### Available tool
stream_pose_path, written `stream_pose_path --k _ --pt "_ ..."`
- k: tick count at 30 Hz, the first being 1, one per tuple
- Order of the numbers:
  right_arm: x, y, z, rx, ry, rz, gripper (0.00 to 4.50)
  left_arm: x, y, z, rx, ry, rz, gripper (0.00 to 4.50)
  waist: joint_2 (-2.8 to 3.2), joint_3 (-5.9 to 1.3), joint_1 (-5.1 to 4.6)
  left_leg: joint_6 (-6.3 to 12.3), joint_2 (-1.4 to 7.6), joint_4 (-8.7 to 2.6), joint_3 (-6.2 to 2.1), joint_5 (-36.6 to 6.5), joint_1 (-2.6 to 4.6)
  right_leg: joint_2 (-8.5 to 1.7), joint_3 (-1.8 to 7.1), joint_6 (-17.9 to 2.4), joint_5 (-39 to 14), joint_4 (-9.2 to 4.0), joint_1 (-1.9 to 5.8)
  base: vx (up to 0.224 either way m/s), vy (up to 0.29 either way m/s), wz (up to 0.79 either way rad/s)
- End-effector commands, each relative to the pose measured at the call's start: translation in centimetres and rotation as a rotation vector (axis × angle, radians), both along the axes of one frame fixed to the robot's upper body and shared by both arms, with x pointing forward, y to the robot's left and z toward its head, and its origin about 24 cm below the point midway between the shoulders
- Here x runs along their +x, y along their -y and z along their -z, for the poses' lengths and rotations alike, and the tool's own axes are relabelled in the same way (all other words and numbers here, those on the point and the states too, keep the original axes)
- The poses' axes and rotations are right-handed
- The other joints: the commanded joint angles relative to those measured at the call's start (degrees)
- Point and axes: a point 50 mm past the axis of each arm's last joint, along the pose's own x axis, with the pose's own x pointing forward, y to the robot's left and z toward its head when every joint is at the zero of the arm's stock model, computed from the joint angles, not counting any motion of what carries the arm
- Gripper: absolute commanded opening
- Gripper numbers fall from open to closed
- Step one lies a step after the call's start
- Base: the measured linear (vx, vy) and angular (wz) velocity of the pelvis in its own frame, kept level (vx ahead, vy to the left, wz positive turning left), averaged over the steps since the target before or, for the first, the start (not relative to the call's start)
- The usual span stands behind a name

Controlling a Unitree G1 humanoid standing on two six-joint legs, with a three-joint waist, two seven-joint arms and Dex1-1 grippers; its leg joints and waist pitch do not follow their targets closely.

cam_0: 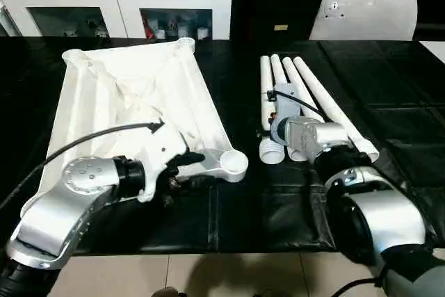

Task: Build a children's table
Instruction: Pick table leg

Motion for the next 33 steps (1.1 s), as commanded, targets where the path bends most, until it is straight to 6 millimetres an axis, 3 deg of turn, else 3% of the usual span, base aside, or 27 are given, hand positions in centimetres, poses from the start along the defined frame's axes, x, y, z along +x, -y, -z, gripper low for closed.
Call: stream_pose_path --k 1,3,4,12,13,15,16,18,20,24,26,31,33 --pt "-0.5 0.4 0.8 0.002 -0.075 0.0 4.21 0.0 0.1 -0.2 0.012 0.011 -0.001 2.48 0.2 -3.51 -0.12 -1.87 2.05 -4.17 0.04 -8.56 0.45 -3.34 1.88 -13.68 -5.32 -3.84 2.6 0.0 0.0 0.0" --pt "-0.6 0.6 0.9 0.006 -0.093 0.004 4.11 0.0 0.1 -0.1 0.013 0.01 -0.001 2.48 -0.19 -3.51 -0.13 -1.81 2.09 -4.15 0.12 -8.18 0.4 -3.36 1.87 -13.59 -5.28 -3.87 2.62 0.0 0.0 0.0" --pt "-0.6 0.6 1.0 0.013 -0.095 0.01 3.88 0.0 0.1 -0.1 0.013 0.009 -0.001 2.48 -0.12 -3.51 -0.09 -1.84 2.08 -4.14 0.1 -8.03 0.35 -3.39 1.88 -13.5 -5.26 -3.79 2.65 0.0 0.0 0.0" --pt "-0.6 0.6 1.0 0.018 -0.095 0.012 3.88 0.0 0.2 0.0 0.014 0.008 0.0 2.48 -0.34 -3.52 -0.08 -2.03 2.19 -4.17 0.22 -8.56 0.51 -3.41 1.89 -13.42 -5.55 -3.85 2.5 0.0 0.0 0.0" --pt "-0.6 0.6 1.0 0.018 -0.095 0.012 3.68 0.0 0.2 0.0 0.014 0.008 0.0 2.48 -0.33 -3.53 -0.06 -2.02 2.2 -4.17 0.23 -8.46 0.52 -3.42 1.89 -13.41 -5.54 -3.85 2.51 0.0 0.0 0.0" --pt "-0.6 0.6 1.0 0.023 -0.097 0.011 3.68 -0.1 0.2 0.0 0.014 0.007 0.002 2.48 -0.33 -3.5 -0.08 -2.05 2.24 -4.18 0.25 -8.51 0.53 -3.41 1.88 -13.34 -5.72 -3.87 2.43 0.0 0.0 0.0" --pt "-0.7 0.5 1.2 0.034 -0.104 0.003 3.54 -0.1 0.4 0.0 0.005 0.01 0.001 2.48 -1.08 -3.5 -0.29 -1.86 2.26 -4.17 0.4 -8.57 0.49 -3.32 1.9 -13.25 -5.98 -3.99 2.45 0.0 0.0 0.0" --pt "-0.9 0.2 1.5 0.045 -0.112 -0.008 3.33 0.0 0.7 0.0 -0.01 0.017 -0.007 2.48 -0.18 -3.51 -0.09 -2.1 2.33 -4.16 0.32 -8.7 0.63 -3.48 1.93 -13.19 -6.57 -3.86 2.29 0.0 0.0 0.0" --pt "-0.9 0.1 1.5 0.048 -0.114 -0.012 3.21 0.1 0.7 -0.1 -0.016 0.021 -0.013 2.48 -0.47 -3.51 -0.22 -2.27 2.35 -4.21 0.36 -9.04 0.62 -3.35 1.9 -13.21 -6.1 -3.91 2.33 0.0 0.0 0.0" --pt "-0.8 0.1 1.6 0.073 -0.106 0.016 2.82 0.3 0.6 -0.2 -0.012 0.028 -0.012 2.48 -0.06 -3.48 -0.08 -2.44 2.28 -4.26 0.25 -9.96 0.65 -3.44 1.91 -13.29 -6.44 -3.93 2.32 0.0 0.0 0.0" --pt "-0.9 0.0 1.7 0.074 -0.109 0.014 2.74 0.4 0.5 -0.3 -0.007 0.041 -0.019 2.48 -0.22 -3.48 -0.15 -2.53 2.28 -4.26 0.27 -10.08 0.65 -3.37 1.9 -13.28 -6.52 -3.98 2.3 0.0 0.0 0.0" --pt "-1.1 -0.2 2.0 0.079 -0.112 0.013 2.33 0.8 0.4 -0.4 -0.002 0.089 -0.05 2.48 0.17 -3.5 -0.19 -2.77 2.27 -4.28 0.16 -11.09 0.68 -3.35 1.87 -13.45 -6.43 -3.98 2.34 0.0 0.0 0.0" --pt "-0.9 -0.2 2.0 0.077 -0.081 0.014 2.22 1.1 0.4 -0.4 -0.001 0.12 -0.08 2.48 0.87 -3.44 -0.09 -3.04 2.37 -4.39 0.0 -11.93 0.77 -3.41 1.8 -13.63 -6.85 -3.97 2.2 0.0 0.0 0.0"
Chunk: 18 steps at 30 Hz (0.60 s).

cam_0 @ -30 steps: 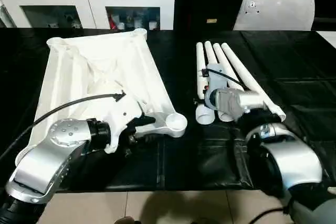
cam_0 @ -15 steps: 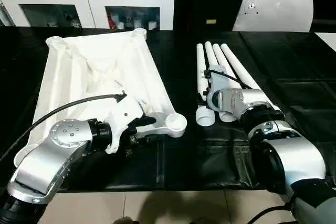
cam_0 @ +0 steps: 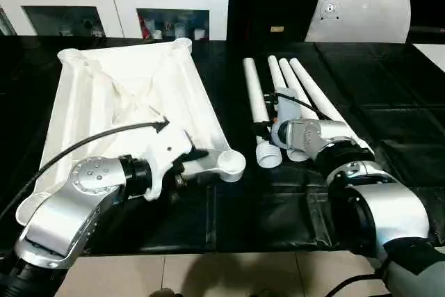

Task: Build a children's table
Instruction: Pick table leg

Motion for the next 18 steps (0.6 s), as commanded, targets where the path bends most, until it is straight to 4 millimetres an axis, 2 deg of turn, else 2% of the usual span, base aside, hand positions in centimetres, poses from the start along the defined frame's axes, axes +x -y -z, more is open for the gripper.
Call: stream_pose_path --k 1,2,4,5,6,7,8,9,10,11,12,14,16,18 --pt "-0.4 0.1 1.2 -0.016 0.024 0.01 2.09 0.7 -0.2 -0.3 0.004 0.065 -0.058 2.48 2.24 -3.38 -0.07 -3.28 2.13 -4.36 -0.4 -12.66 0.71 -3.39 1.74 -13.61 -6.95 -4.15 2.09 0.0 0.0 0.0" --pt "-0.2 0.2 1.0 -0.025 0.065 0.022 2.01 0.9 -0.2 -0.3 0.004 0.076 -0.074 2.48 1.76 -3.34 -0.19 -3.27 2.25 -4.44 -0.35 -13.48 0.67 -3.45 1.74 -13.61 -7.01 -4.36 2.16 0.0 0.0 0.0" --pt "0.1 0.4 0.7 -0.035 0.116 0.038 1.96 1.0 -0.3 -0.3 0.005 0.088 -0.091 2.48 1.61 -3.41 -0.08 -3.16 2.18 -4.37 -0.35 -13.37 0.69 -3.5 1.79 -13.63 -7.59 -4.35 2.22 0.0 0.0 0.0" --pt "0.3 0.8 0.4 -0.033 0.156 0.062 1.92 1.3 -0.4 -0.4 -0.01 0.101 -0.13 2.48 2.26 -3.41 -0.18 -3.2 2.06 -4.34 -0.33 -13.7 0.78 -3.34 1.68 -13.7 -7.42 -4.47 2.13 0.0 0.0 0.0" --pt "0.4 1.1 0.2 -0.019 0.175 0.084 1.9 1.6 -0.5 -0.4 -0.034 0.111 -0.175 2.48 2.36 -3.37 -0.21 -3.16 2.03 -4.32 -0.29 -14.17 0.84 -3.18 1.67 -13.83 -7.12 -4.47 2.18 0.0 0.0 0.0" --pt "0.5 1.1 0.0 -0.009 0.191 0.081 1.9 1.8 -0.5 -0.5 -0.054 0.122 -0.21 2.48 3.22 -3.42 -0.07 -3.27 1.96 -4.21 -0.41 -14.14 0.82 -3.19 1.67 -13.98 -6.38 -4.2 2.3 0.0 0.0 0.0" --pt "0.6 1.1 -0.3 0.005 0.217 0.071 1.87 2.1 -0.6 -0.6 -0.081 0.135 -0.257 2.48 2.53 -3.54 -0.12 -2.68 1.93 -4.15 -0.36 -13.47 0.68 -3.15 1.64 -14.18 -5.58 -4.31 2.49 0.0 0.0 0.0" --pt "0.6 1.1 -0.4 0.013 0.219 0.073 1.86 2.1 -0.6 -0.6 -0.085 0.135 -0.261 2.48 2.51 -3.56 -0.06 -2.08 1.9 -4.13 -0.36 -12.43 0.39 -3.27 1.68 -14.43 -5.12 -4.24 2.71 0.0 0.0 0.0" --pt "0.6 1.1 -0.5 0.032 0.221 0.078 1.86 2.2 -0.6 -0.6 -0.092 0.136 -0.266 2.48 3.02 -3.55 0.07 -1.96 1.87 -4.06 -0.41 -12.12 0.46 -3.31 1.67 -14.46 -5.07 -4.22 2.65 0.0 0.0 0.0" --pt "0.8 0.9 -1.0 0.084 0.235 0.086 1.86 2.3 -0.5 -0.8 -0.106 0.138 -0.275 2.48 3.14 -3.62 -0.04 -1.6 1.85 -4.0 -0.41 -11.6 0.37 -3.26 1.65 -14.6 -4.69 -4.17 2.75 0.0 0.0 0.0" --pt "0.9 0.9 -1.6 0.141 0.264 0.09 1.86 2.4 -0.4 -0.8 -0.122 0.133 -0.288 2.48 2.9 -3.64 -0.02 -1.04 1.85 -3.94 -0.28 -10.94 0.32 -3.24 1.7 -14.66 -3.67 -4.22 2.83 0.0 0.0 0.0" --pt "1.1 0.8 -3.5 0.315 0.37 0.061 1.86 3.2 -0.3 -1.4 -0.2 0.114 -0.338 2.66 2.96 -3.71 0.15 -0.13 1.81 -3.85 -0.16 -9.76 0.32 -3.08 1.7 -14.82 -1.66 -4.13 2.93 0.0 0.0 0.0" --pt "0.7 1.0 -4.7 0.41 0.445 0.009 1.86 3.9 -0.2 -2.1 -0.27 0.104 -0.37 2.66 2.91 -4.03 0.32 0.98 1.88 -3.68 -0.32 -6.88 0.15 -3.12 1.55 -15.62 2.21 -3.68 3.11 0.0 0.0 0.0" --pt "-0.1 1.3 -5.7 0.491 0.52 -0.059 1.85 4.4 0.0 -2.8 -0.329 0.104 -0.382 2.84 2.36 -3.97 0.54 2.69 1.79 -3.59 -0.24 -4.51 -0.08 -3.08 1.54 -15.82 4.52 -3.75 3.31 0.0 0.0 0.0"
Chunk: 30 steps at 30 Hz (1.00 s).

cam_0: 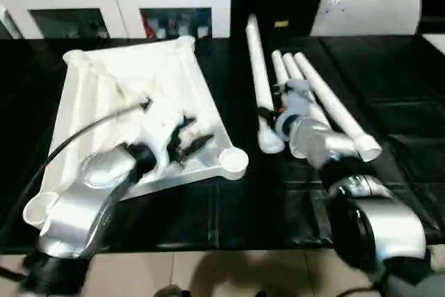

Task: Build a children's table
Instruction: Pick table leg

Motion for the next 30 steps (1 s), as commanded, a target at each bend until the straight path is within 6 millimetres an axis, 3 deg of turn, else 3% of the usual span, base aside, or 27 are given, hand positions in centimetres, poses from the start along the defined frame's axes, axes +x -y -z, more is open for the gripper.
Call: stream_pose_path --k 1,2,4,7,10,12,17,20,30 --pt "-0.9 0.3 -2.5 0.116 0.159 -0.107 1.85 0.6 -0.3 -0.9 -0.078 -0.002 -0.032 2.94 -0.17 -4.69 0.45 2.98 1.65 -3.55 -0.22 -4.15 0.41 -2.98 1.7 -15.39 5.24 -3.7 3.8 0.0 0.0 0.0" --pt "-1.3 0.4 -2.8 0.136 0.186 -0.135 1.85 0.8 -0.1 -1.1 -0.1 0.001 -0.032 3.03 0.16 -4.93 0.72 3.78 2.03 -3.4 -0.41 -3.07 0.57 -3.27 1.67 -15.5 6.52 -3.53 3.63 0.0 0.0 0.0" --pt "-1.7 0.6 -3.0 0.155 0.206 -0.164 1.85 0.9 0.1 -1.4 -0.129 0.0 -0.031 3.19 -0.23 -4.75 0.64 4.27 1.95 -3.52 -0.36 -2.73 0.32 -3.28 1.55 -15.91 5.34 -3.73 3.65 0.0 0.0 0.0" --pt "-3.9 1.2 -3.8 0.251 0.287 -0.305 1.84 1.5 0.8 -3.2 -0.321 -0.019 0.001 3.28 -0.15 -4.76 1.3 4.49 1.96 -3.39 -0.21 -2.77 0.54 -3.24 1.66 -16.16 4.21 -3.84 3.7 0.0 0.0 0.0" --pt "-5.5 1.2 -4.5 0.32 0.329 -0.394 1.84 1.8 1.4 -4.4 -0.48 -0.058 0.04 3.64 -0.33 -4.64 1.77 4.23 1.94 -3.47 -0.3 -3.82 0.5 -3.38 1.61 -16.23 2.18 -4.13 3.62 0.0 0.0 0.0" --pt "-6.4 1.1 -4.9 0.362 0.353 -0.454 1.84 1.8 2.2 -5.0 -0.551 -0.076 0.099 3.79 -0.55 -4.42 1.86 3.85 1.79 -3.6 -0.27 -4.68 0.42 -3.43 1.61 -15.15 -1.65 -4.58 3.59 0.0 0.0 0.0" --pt "-7.7 0.6 -5.1 0.398 0.367 -0.549 1.84 2.0 3.4 -6.2 -0.675 -0.107 0.192 4.22 -0.62 -4.33 1.8 3.16 1.74 -3.67 -0.39 -4.4 0.16 -3.47 1.59 -13.41 -5.17 -5.0 3.5 0.0 0.0 0.0" --pt "-8.1 0.4 -5.1 0.411 0.366 -0.573 1.84 2.0 3.6 -6.4 -0.691 -0.12 0.203 4.47 -0.65 -4.35 1.82 3.04 1.74 -3.67 -0.45 -4.13 0.16 -3.46 1.58 -12.85 -5.69 -5.1 3.46 0.0 0.0 0.0" --pt "-8.3 -0.1 -5.1 0.329 0.376 -0.585 1.84 1.7 4.0 -6.6 -0.693 -0.118 0.256 4.5 -0.76 -4.51 1.88 3.51 1.88 -3.65 -0.5 -1.84 0.11 -3.49 1.46 -12.43 -3.0 -4.86 3.4 0.0 0.0 0.0"
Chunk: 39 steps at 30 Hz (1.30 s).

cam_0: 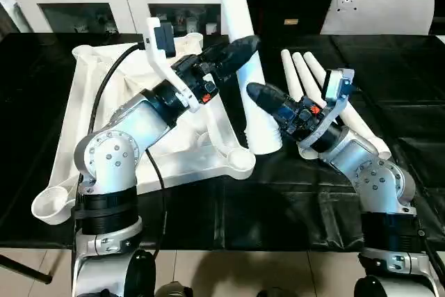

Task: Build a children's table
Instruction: Pick table leg

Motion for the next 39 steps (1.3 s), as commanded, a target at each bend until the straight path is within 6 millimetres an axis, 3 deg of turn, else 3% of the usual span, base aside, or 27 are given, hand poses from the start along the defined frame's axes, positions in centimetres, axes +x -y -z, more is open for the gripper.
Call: stream_pose_path --k 1,4,5,7,13,14,17,18,33,39 --pt "-0.1 -0.2 -0.6 -0.027 0.049 0.01 1.84 -0.1 0.2 -0.2 0.031 0.021 0.006 4.32 -0.63 -4.51 0.31 2.88 1.92 -3.65 -0.51 -2.04 0.58 -3.4 1.57 -12.4 -3.36 -4.09 3.39 0.0 0.0 0.0" --pt "0.2 -0.7 -0.4 -0.085 0.086 0.045 1.84 0.4 0.1 0.2 0.269 0.172 -0.131 4.14 -0.68 -4.44 0.21 2.77 2.05 -3.78 -0.55 -2.93 0.66 -3.54 1.65 -10.95 -5.8 -4.38 3.27 0.0 0.0 0.0" --pt "0.2 -0.8 -0.4 -0.086 0.087 0.046 1.84 0.4 0.1 0.2 0.3 0.196 -0.145 4.02 -0.61 -4.38 0.03 2.7 2.2 -3.91 -0.67 -3.41 0.57 -3.54 1.67 -9.86 -6.86 -4.43 3.3 0.0 0.0 0.0" --pt "0.3 -1.0 -0.4 -0.107 0.103 0.05 1.84 0.5 0.3 0.4 0.358 0.245 -0.175 3.97 -0.35 -4.46 0.1 2.06 2.23 -3.85 -0.63 -3.18 0.7 -3.67 1.71 -9.84 -6.47 -4.33 3.24 0.0 0.0 0.0" --pt "0.2 -1.4 -0.4 -0.139 0.146 0.055 1.84 0.5 0.7 0.2 0.325 0.288 -0.214 3.94 -0.27 -4.54 0.1 1.58 2.14 -3.77 -0.54 -3.21 0.62 -3.64 1.68 -11.89 -2.62 -4.01 3.36 0.0 0.0 0.0" --pt "0.3 -1.4 -0.4 -0.141 0.15 0.058 1.84 0.5 0.8 0.2 0.332 0.296 -0.214 3.61 -0.33 -4.57 0.05 1.7 2.14 -3.77 -0.54 -3.4 0.66 -3.6 1.7 -12.13 -2.33 -3.97 3.4 0.0 0.0 0.0" --pt "0.3 -1.4 -0.3 -0.154 0.162 0.063 1.84 0.5 1.0 0.4 0.351 0.314 -0.216 3.57 -0.25 -4.5 -0.01 1.95 2.11 -3.78 -0.56 -3.97 0.63 -3.54 1.68 -12.06 -3.04 -4.1 3.35 0.0 0.0 0.0" --pt "0.3 -1.4 -0.3 -0.159 0.166 0.067 1.84 0.5 1.0 0.5 0.353 0.316 -0.216 3.31 -0.29 -4.53 -0.02 1.81 2.09 -3.77 -0.56 -3.95 0.64 -3.55 1.68 -12.01 -3.09 -4.03 3.4 0.0 0.0 0.0" --pt "0.7 -1.6 -0.1 -0.184 0.187 0.083 1.84 0.5 1.0 0.6 0.342 0.31 -0.226 2.26 -0.4 -4.64 0.03 2.61 2.13 -3.6 -0.5 -3.16 0.64 -3.57 1.66 -13.19 -1.55 -3.75 3.47 0.0 0.0 0.0" --pt "0.9 -1.7 -0.3 -0.201 0.2 0.095 1.84 0.7 0.7 0.7 0.313 0.227 -0.221 1.94 -0.43 -4.66 0.01 2.79 2.06 -3.5 -0.45 -2.74 0.68 -3.48 1.65 -13.42 -0.94 -3.66 3.45 0.0 0.0 0.0"
